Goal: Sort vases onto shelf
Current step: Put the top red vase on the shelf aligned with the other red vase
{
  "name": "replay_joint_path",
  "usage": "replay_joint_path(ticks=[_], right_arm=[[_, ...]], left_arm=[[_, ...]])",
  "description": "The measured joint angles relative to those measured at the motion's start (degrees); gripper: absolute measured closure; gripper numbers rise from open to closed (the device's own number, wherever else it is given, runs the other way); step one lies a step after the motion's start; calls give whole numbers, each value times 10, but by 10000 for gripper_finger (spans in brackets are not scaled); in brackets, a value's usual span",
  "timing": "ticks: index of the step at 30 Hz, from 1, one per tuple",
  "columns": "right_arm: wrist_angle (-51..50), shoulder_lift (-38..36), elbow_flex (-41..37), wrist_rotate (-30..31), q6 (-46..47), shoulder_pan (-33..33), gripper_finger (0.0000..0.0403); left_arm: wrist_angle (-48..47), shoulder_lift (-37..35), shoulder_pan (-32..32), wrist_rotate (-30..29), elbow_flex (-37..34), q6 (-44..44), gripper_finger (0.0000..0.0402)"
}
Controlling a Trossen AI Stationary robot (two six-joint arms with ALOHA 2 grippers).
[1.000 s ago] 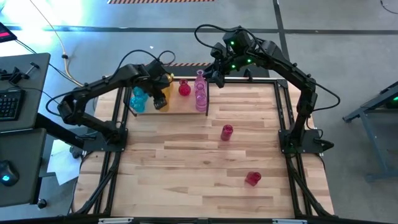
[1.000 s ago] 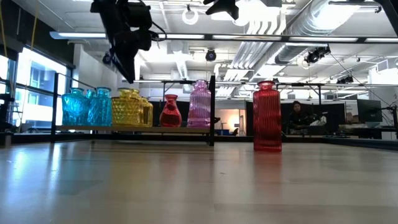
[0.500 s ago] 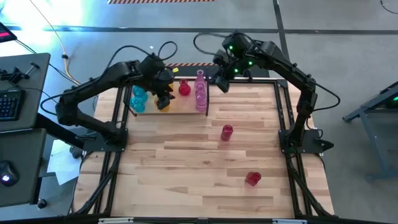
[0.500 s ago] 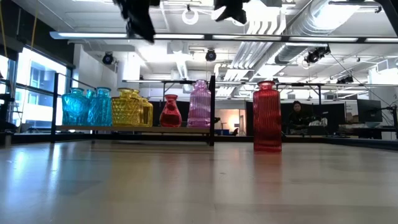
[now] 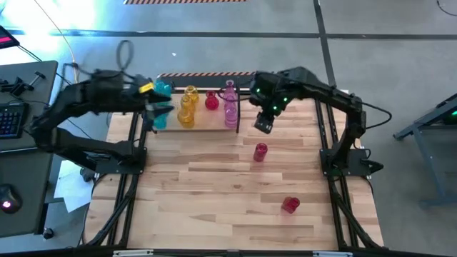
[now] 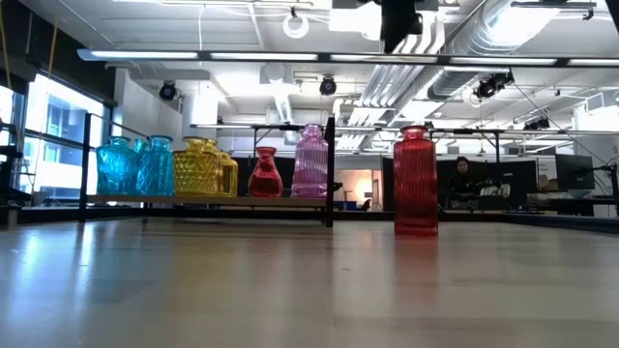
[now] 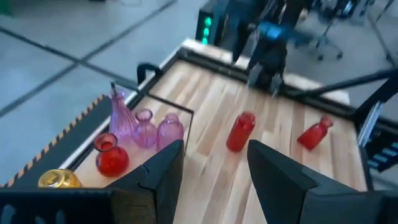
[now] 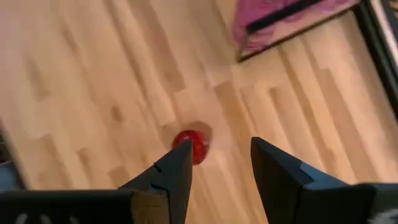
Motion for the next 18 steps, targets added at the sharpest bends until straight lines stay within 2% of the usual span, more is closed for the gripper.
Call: replay_joint_path(ticks=[4, 9, 14, 18], right_arm=[[57, -26, -92, 14, 14, 7, 258], [142, -77, -252, 7, 47, -5, 258], [255, -165, -396, -27, 105, -25, 258], [312, -210, -459, -59, 168, -29, 258]], left_arm=[[-6, -45, -25, -30, 0, -12, 232], [-39, -84, -38, -39, 0, -30, 232], [-86, -102, -38, -39, -1, -45, 232], [-100, -106, -38, -41, -1, -44, 232]])
